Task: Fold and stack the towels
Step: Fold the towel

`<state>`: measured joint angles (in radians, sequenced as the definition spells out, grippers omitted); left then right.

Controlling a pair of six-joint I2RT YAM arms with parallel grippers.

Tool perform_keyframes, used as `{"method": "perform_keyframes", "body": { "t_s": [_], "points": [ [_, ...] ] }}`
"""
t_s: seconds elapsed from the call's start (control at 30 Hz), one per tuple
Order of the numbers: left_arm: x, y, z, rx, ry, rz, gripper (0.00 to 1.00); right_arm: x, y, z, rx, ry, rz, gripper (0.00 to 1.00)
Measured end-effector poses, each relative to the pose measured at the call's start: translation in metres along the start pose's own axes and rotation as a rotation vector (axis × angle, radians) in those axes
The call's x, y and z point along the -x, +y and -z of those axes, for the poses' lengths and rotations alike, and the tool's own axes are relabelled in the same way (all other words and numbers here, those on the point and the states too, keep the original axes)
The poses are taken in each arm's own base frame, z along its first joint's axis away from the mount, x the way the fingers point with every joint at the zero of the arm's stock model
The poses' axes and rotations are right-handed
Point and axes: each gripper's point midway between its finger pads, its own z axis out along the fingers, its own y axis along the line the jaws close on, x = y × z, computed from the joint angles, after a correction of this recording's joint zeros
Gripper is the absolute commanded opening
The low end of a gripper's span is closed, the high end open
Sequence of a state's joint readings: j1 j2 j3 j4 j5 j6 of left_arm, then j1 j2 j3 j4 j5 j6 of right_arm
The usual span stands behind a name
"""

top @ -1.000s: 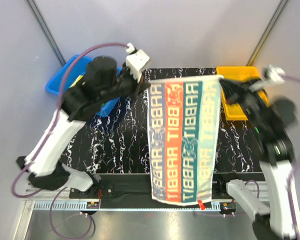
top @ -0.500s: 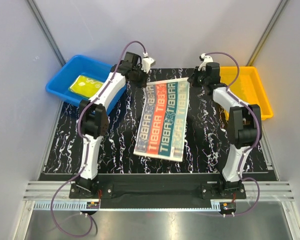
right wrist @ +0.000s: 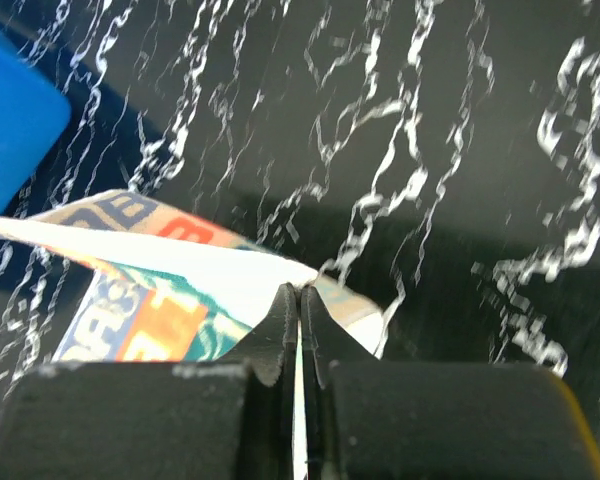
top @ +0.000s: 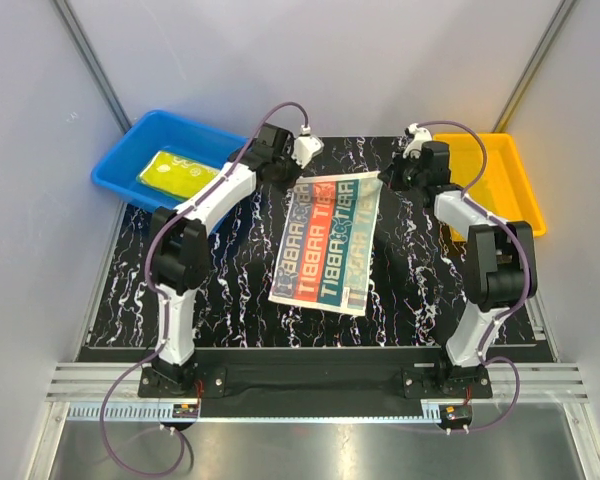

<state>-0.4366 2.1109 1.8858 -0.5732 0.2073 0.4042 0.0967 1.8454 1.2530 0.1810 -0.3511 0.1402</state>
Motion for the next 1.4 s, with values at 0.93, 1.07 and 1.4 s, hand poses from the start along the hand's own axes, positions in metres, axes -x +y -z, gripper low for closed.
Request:
{"method": "perform_keyframes", "body": {
  "t_s": [0.93, 1.07, 1.4],
  "points": [
    [-0.065, -0.078, 0.08, -0.02, 0.073, 0.007, 0.0, -0.081, 0.076, 0.116, 0.045, 0.207, -0.142, 0.0],
    [-0.076, -0.091, 0.084, -0.032, 0.101, 0.007, 0.0, -0.096, 0.079, 0.127, 0.042, 0.235, -0.172, 0.0],
    [-0.086, -0.124, 0.1, -0.028, 0.144, -0.015, 0.0, -0.116, 0.098, 0.146, 0.069, 0.262, -0.213, 0.0]
  ]
}}
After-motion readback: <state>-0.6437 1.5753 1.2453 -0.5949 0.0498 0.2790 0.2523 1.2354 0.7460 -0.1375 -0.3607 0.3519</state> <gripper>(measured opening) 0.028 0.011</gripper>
